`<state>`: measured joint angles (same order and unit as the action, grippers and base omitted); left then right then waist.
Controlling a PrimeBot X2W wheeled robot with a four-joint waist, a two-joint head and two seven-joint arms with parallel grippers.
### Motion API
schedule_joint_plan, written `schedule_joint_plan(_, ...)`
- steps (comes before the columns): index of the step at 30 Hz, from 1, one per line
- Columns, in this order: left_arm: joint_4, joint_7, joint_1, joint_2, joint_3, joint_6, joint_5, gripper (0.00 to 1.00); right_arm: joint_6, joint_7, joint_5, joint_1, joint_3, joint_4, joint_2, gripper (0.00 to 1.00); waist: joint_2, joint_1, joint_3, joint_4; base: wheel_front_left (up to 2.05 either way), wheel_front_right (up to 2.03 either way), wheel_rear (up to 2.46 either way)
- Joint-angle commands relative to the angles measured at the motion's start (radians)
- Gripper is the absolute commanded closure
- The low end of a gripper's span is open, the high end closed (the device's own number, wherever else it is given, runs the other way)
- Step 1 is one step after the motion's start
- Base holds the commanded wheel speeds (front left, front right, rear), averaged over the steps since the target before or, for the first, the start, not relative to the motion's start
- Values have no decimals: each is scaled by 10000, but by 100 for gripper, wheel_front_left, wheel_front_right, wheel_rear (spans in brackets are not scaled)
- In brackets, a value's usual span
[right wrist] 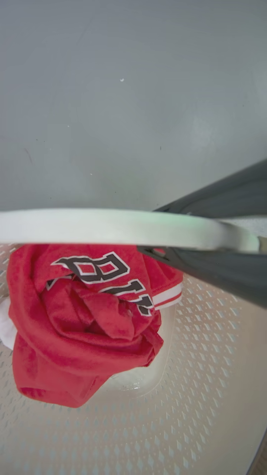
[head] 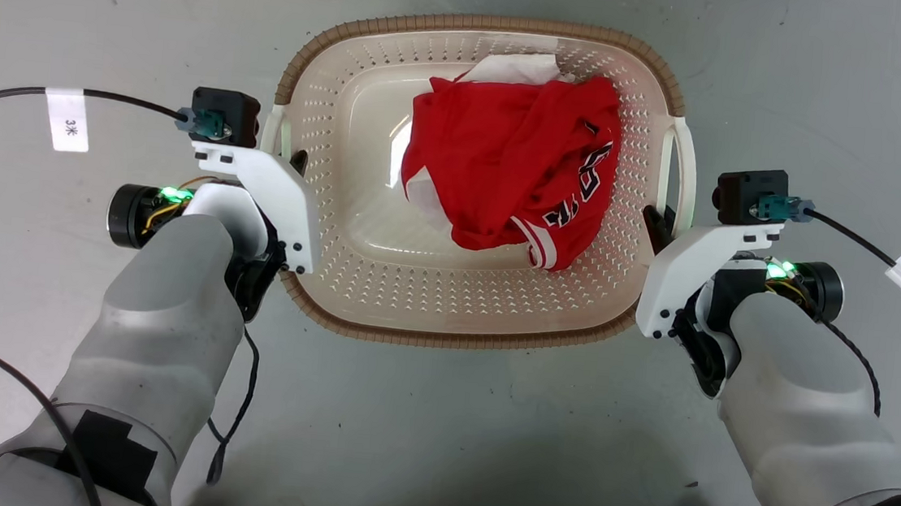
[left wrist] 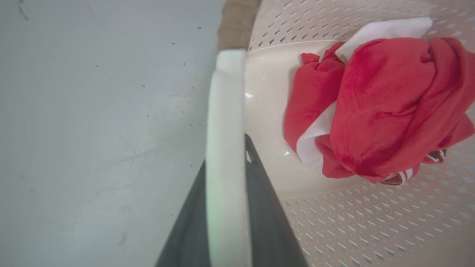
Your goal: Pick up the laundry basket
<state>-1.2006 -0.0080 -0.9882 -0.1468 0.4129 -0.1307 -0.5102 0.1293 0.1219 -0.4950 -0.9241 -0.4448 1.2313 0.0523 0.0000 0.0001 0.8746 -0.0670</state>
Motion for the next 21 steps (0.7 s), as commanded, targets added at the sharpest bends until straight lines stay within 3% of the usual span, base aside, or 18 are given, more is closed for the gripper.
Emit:
schedule_joint_plan(1,66,-1,-14,-59,67,1,-37,100,27,-19,-36,-189,-91,1,-32,100,0,-1,-38,9,0,0,0)
schedule_joint_plan(5,72,221,263,36,479,-3,-662,100,28,-256,-466,143,-606,-8,-25,100,0,-1,-566,30,0,0,0)
schedule_joint_plan(21,207,2351,1776,190,1416,-25,-2910,100,36,-3278,-2505,1316,-2090,-414,509,100,0,-1,-4510,255,0,0,0)
